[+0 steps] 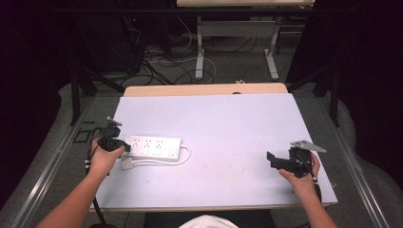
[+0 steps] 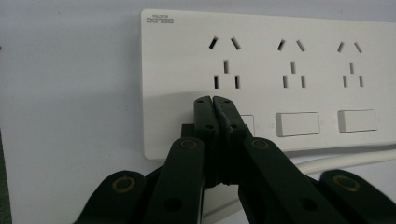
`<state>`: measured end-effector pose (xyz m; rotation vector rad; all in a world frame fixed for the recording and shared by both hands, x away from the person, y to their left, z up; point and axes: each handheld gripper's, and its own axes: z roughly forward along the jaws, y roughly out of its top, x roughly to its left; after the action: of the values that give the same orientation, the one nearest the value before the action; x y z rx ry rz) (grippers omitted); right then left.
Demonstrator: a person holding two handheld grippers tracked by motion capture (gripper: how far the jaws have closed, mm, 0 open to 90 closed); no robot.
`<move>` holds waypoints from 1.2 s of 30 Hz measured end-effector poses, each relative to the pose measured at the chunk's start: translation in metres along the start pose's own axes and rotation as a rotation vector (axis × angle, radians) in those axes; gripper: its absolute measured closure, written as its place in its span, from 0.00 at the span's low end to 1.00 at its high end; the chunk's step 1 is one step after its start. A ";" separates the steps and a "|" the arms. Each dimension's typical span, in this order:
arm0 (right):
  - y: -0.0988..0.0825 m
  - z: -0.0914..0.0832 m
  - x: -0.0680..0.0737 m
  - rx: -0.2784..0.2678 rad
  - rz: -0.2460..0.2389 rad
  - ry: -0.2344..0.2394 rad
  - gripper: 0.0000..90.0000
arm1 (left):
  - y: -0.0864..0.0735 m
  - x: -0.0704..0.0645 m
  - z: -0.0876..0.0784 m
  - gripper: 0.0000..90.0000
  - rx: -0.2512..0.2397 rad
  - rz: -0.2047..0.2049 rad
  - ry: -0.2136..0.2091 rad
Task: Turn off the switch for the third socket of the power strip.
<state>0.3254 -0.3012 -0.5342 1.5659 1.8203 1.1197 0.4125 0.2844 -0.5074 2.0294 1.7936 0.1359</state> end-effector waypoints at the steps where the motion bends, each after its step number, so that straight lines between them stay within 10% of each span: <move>1: 0.000 0.000 0.000 0.000 0.001 0.000 0.01 | 0.000 0.000 0.000 1.00 0.000 0.002 0.000; 36: 0.000 0.001 0.001 -0.003 0.001 0.002 0.02 | -0.003 0.002 0.002 0.99 -0.013 0.000 0.001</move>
<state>0.3257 -0.3004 -0.5346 1.5641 1.8191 1.1245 0.4108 0.2857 -0.5106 2.0208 1.7891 0.1477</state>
